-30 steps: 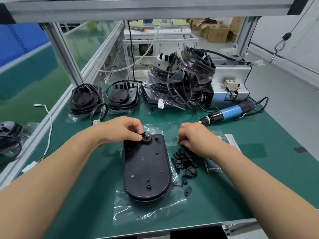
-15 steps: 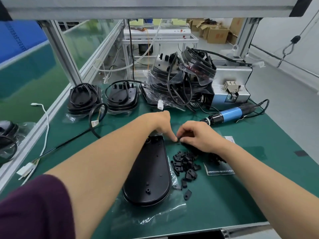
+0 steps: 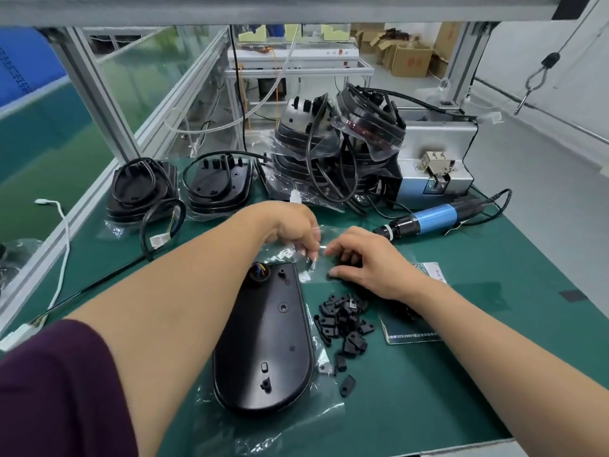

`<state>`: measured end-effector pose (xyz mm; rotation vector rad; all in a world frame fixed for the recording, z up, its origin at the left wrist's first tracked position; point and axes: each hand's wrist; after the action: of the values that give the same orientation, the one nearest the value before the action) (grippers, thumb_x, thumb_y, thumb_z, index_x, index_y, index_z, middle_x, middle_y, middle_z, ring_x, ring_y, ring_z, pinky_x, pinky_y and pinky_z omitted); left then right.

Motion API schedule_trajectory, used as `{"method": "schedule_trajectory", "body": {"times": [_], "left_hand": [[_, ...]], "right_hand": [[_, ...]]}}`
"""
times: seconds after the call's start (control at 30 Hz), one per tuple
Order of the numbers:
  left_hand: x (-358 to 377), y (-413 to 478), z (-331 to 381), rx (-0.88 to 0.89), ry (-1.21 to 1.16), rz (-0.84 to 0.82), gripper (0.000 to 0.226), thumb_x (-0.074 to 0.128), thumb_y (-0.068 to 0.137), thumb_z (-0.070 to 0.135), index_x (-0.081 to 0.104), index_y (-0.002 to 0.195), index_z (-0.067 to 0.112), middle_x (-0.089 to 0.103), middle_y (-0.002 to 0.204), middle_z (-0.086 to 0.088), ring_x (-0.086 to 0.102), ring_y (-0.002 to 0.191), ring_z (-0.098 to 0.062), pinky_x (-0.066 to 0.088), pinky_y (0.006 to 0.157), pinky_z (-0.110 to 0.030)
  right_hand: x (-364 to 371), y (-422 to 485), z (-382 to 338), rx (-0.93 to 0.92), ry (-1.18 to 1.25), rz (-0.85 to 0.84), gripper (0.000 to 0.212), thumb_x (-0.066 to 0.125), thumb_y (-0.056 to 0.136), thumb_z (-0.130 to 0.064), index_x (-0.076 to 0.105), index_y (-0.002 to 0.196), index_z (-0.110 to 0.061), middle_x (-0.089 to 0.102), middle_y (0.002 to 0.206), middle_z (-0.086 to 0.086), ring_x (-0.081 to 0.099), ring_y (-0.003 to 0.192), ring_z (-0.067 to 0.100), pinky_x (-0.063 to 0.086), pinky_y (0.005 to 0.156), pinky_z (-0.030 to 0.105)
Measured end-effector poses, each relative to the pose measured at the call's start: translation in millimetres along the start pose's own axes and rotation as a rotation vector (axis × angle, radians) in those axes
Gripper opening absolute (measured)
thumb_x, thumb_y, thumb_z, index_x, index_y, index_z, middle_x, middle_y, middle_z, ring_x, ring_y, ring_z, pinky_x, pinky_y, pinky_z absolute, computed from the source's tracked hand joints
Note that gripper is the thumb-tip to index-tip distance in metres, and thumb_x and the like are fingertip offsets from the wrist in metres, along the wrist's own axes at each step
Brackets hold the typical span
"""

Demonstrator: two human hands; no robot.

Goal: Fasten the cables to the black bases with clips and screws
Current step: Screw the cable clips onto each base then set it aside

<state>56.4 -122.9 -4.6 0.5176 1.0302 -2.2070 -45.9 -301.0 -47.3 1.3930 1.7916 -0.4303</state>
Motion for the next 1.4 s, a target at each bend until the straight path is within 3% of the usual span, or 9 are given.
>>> {"method": "schedule_trajectory", "body": {"times": [0.03, 0.13, 0.23, 0.4, 0.53, 0.67, 0.9, 1.1, 1.4], "left_hand": [[-1, 2, -1, 0.014, -0.053, -0.005, 0.010, 0.062, 0.083, -0.006, 0.061, 0.092, 0.000, 0.066, 0.075, -0.013, 0.056, 0.062, -0.017, 0.039, 0.050, -0.024], [-5, 8, -1, 0.033, -0.122, 0.003, 0.023, 0.053, 0.084, -0.015, 0.054, 0.086, 0.008, 0.063, 0.070, -0.011, 0.063, 0.056, -0.014, 0.045, 0.045, -0.021], [-7, 8, 0, 0.010, -0.146, -0.068, 0.018, 0.056, 0.084, -0.011, 0.055, 0.093, 0.005, 0.068, 0.077, -0.012, 0.065, 0.062, -0.017, 0.050, 0.052, -0.024], [-12, 2, 3, 0.070, -0.028, -0.299, 0.012, 0.066, 0.082, -0.004, 0.062, 0.086, 0.007, 0.063, 0.084, -0.012, 0.053, 0.065, -0.015, 0.039, 0.050, -0.022], [-18, 6, -1, 0.028, -0.085, -0.281, 0.017, 0.059, 0.084, -0.012, 0.063, 0.093, 0.002, 0.067, 0.089, -0.014, 0.058, 0.076, -0.019, 0.047, 0.070, -0.026], [-18, 11, 2, -0.035, -0.113, -0.248, 0.020, 0.054, 0.085, -0.015, 0.067, 0.084, 0.000, 0.068, 0.071, -0.012, 0.064, 0.061, -0.015, 0.054, 0.057, -0.021], [-11, 18, 3, -0.152, -0.113, -0.160, 0.020, 0.043, 0.093, -0.010, 0.058, 0.085, 0.000, 0.061, 0.068, -0.010, 0.060, 0.059, -0.015, 0.053, 0.054, -0.021], [-12, 15, 1, -0.111, -0.053, -0.161, 0.021, 0.044, 0.090, -0.009, 0.060, 0.081, 0.002, 0.065, 0.057, -0.004, 0.062, 0.051, -0.010, 0.051, 0.053, -0.020], [-10, 16, 3, -0.136, -0.025, -0.149, 0.027, 0.034, 0.089, -0.010, 0.057, 0.081, -0.001, 0.061, 0.060, -0.009, 0.057, 0.053, -0.014, 0.045, 0.053, -0.021]], "right_hand": [[0, 2, 1, -0.010, -0.007, 0.000, 0.032, 0.085, 0.078, -0.022, 0.072, 0.106, -0.019, 0.060, 0.099, -0.001, 0.056, 0.082, 0.002, 0.049, 0.078, 0.018], [4, 9, 1, -0.021, -0.004, 0.030, 0.032, 0.084, 0.079, -0.020, 0.071, 0.108, -0.017, 0.059, 0.099, 0.000, 0.058, 0.081, 0.006, 0.049, 0.076, 0.018], [12, 15, -1, -0.030, -0.021, 0.069, 0.028, 0.084, 0.080, -0.021, 0.068, 0.101, -0.014, 0.057, 0.098, 0.000, 0.057, 0.081, 0.012, 0.048, 0.076, 0.023], [19, 20, -6, -0.078, 0.006, 0.136, 0.031, 0.086, 0.075, -0.022, 0.057, 0.081, -0.016, 0.053, 0.085, -0.004, 0.050, 0.079, 0.014, 0.047, 0.072, 0.028], [17, 20, -6, -0.116, 0.110, 0.100, 0.020, 0.086, 0.077, -0.016, 0.069, 0.087, -0.012, 0.058, 0.093, 0.000, 0.056, 0.082, 0.011, 0.052, 0.080, 0.028], [22, 21, -8, -0.183, 0.017, 0.128, 0.015, 0.080, 0.083, -0.015, 0.075, 0.096, -0.011, 0.063, 0.098, 0.002, 0.059, 0.090, 0.017, 0.051, 0.085, 0.035], [25, 21, -13, -0.329, -0.220, 0.196, 0.009, 0.073, 0.090, -0.011, 0.075, 0.096, -0.004, 0.069, 0.095, 0.008, 0.065, 0.089, 0.030, 0.054, 0.081, 0.042], [22, 28, -18, -0.244, -0.258, 0.103, 0.016, 0.069, 0.092, -0.021, 0.070, 0.104, -0.010, 0.064, 0.111, 0.004, 0.062, 0.101, 0.028, 0.051, 0.085, 0.045], [21, 27, -22, -0.322, -0.355, 0.119, 0.008, 0.069, 0.091, -0.016, 0.070, 0.094, -0.008, 0.066, 0.097, 0.005, 0.063, 0.094, 0.029, 0.053, 0.074, 0.042]]}}
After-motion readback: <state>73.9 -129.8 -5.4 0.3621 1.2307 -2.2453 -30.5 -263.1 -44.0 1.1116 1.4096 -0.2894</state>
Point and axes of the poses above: each hand's wrist, its own y-axis towards the middle knuckle, its own x-axis out of the palm, z = x × y
